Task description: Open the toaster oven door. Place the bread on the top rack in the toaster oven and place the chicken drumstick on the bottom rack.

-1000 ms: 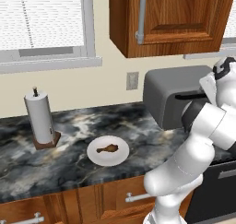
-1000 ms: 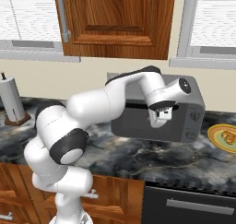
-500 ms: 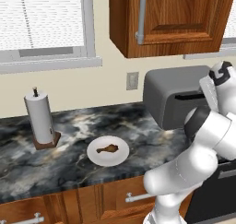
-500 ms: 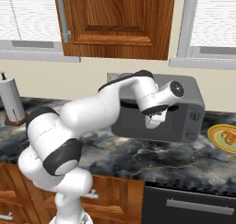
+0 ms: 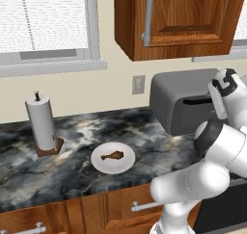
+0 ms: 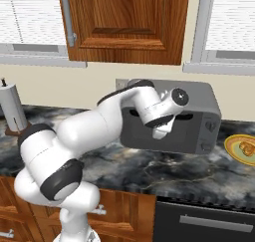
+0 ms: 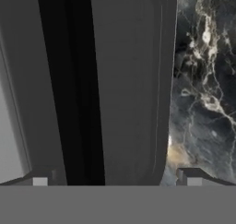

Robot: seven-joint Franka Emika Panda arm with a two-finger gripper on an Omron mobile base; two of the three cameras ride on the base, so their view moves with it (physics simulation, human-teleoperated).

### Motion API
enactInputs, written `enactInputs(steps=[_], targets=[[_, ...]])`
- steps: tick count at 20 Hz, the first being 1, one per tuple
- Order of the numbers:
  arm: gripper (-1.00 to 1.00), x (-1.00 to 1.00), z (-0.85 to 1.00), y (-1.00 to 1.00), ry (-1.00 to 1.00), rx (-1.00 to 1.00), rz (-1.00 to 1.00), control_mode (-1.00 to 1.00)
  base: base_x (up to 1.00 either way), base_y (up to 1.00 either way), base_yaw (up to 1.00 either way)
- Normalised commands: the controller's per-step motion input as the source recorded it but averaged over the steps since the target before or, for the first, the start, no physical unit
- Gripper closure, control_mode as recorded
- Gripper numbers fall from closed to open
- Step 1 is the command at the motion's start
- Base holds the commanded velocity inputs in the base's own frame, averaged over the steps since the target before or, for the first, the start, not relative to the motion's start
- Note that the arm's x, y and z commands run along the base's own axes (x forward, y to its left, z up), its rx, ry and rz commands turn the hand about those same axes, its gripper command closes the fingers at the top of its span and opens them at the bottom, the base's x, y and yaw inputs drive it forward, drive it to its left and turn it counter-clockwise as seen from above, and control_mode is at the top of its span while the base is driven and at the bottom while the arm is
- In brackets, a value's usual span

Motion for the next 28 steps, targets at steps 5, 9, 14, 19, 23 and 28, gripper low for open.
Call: enactInputs(steps=[5, 9, 14, 19, 23, 28], targets=[[-1.0, -0.17, -0.94, 0.01, 0.13, 0.0, 0.0, -1.0, 0.0, 0.0, 0.0], [-1.0, -0.19, -0.94, 0.0, 0.11, 0.0, 0.0, -1.0, 0.0, 0.0, 0.0], [-1.0, -0.13, -0.94, 0.02, 0.03, 0.0, -0.03, -1.0, 0.0, 0.0, 0.0], [-1.0, -0.16, -0.94, 0.17, 0.0, 0.0, -0.07, -1.0, 0.0, 0.0, 0.0], [-1.0, -0.31, -0.94, 0.18, 0.01, -0.03, -0.06, -1.0, 0.0, 0.0, 0.0], [-1.0, -0.41, -0.94, 0.16, 0.02, -0.05, -0.04, -1.0, 0.0, 0.0, 0.0]])
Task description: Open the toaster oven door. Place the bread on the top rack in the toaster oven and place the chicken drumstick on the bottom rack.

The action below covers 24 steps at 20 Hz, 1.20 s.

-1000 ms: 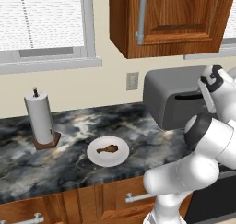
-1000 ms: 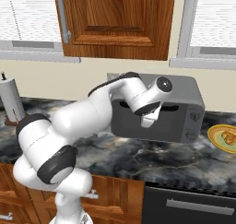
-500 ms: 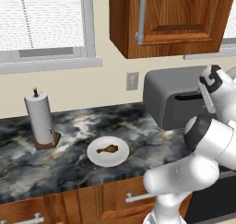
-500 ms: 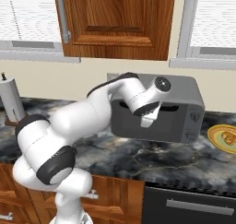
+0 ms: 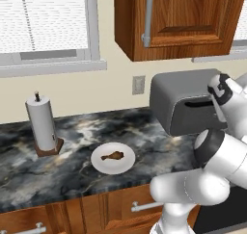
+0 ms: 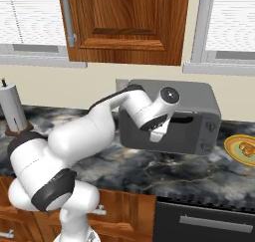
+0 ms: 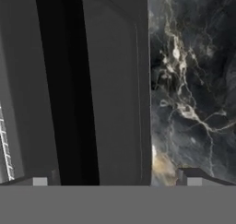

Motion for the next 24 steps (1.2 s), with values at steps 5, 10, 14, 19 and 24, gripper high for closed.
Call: enactInputs(steps=[5, 10, 14, 19, 24], targets=[[-1.0, -0.46, -0.94, 0.14, 0.03, -0.04, -0.01, -1.0, 0.0, 0.0, 0.0], [-1.0, -0.5, -0.74, -0.06, 0.34, 0.07, 0.0, -1.0, 0.0, 0.0, 0.0], [-1.0, -0.45, -0.37, -0.17, 0.42, 0.26, 0.0, -1.0, 0.0, 0.0, 0.0], [-1.0, -0.63, -0.54, -0.11, 0.21, 0.2, -0.01, -1.0, 0.0, 0.0, 0.0], [-1.0, -0.62, -0.87, -0.02, 0.21, 0.03, 0.0, -1.0, 0.0, 0.0, 0.0]])
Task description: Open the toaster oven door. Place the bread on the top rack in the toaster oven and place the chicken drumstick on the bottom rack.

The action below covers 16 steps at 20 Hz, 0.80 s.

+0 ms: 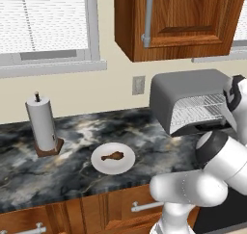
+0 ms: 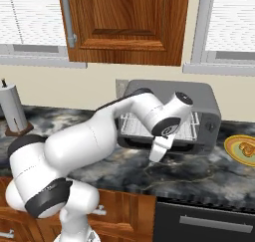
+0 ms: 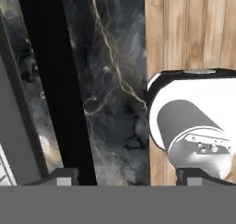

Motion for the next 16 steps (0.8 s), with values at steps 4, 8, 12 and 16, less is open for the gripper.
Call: enactInputs(steps=[4, 8, 12, 16], targets=[[-1.0, -0.5, -0.66, -0.01, 0.12, 0.0, 0.0, -1.0, 0.0, 0.0, 0.0], [-1.0, -0.52, -0.1, 0.0, -0.01, 0.0, 0.0, -1.0, 0.0, 0.0, 0.0], [-1.0, -0.41, 0.38, 0.08, -0.1, -0.04, 0.08, -1.0, 0.0, 0.0, 0.0], [-1.0, -0.12, 0.52, 0.23, -0.13, -0.2, 0.24, -1.0, 0.0, 0.0, 0.0]])
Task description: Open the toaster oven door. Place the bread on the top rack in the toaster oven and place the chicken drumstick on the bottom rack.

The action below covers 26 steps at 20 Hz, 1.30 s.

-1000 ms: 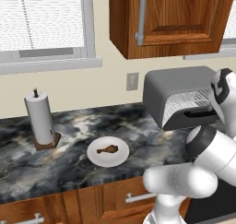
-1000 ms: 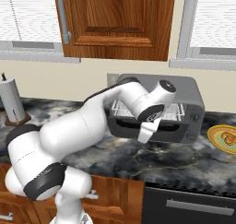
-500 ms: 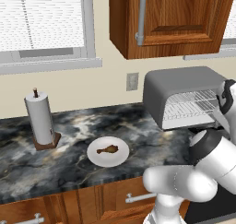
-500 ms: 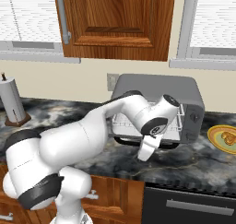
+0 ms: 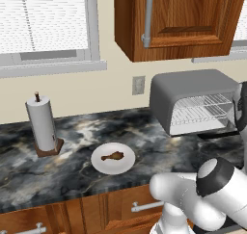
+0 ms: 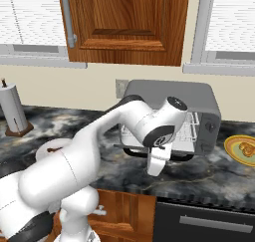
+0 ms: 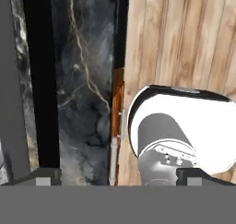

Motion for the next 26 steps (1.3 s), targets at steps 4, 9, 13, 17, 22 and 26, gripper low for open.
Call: enactInputs(steps=[4, 9, 13, 17, 22, 26], targets=[[-1.0, 0.25, 0.29, 0.24, -0.16, -0.2, 0.37, -1.0, 0.0, 0.0, 0.0], [-1.0, 0.4, 0.23, 0.09, -0.23, -0.04, 0.44, -1.0, 0.0, 0.0, 0.0], [-1.0, 0.32, 0.04, 0.0, -0.24, -0.26, 0.51, -1.0, 0.0, 0.0, 0.0], [-1.0, 0.39, 0.02, 0.01, -0.1, -0.41, 0.43, -1.0, 0.0, 0.0, 0.0], [-1.0, 0.51, -0.19, 0.0, 0.09, -0.31, 0.42, -1.0, 0.0, 0.0, 0.0], [-1.0, 0.46, -0.4, -0.01, 0.29, -0.23, 0.46, -1.0, 0.0, 0.0, 0.0]])
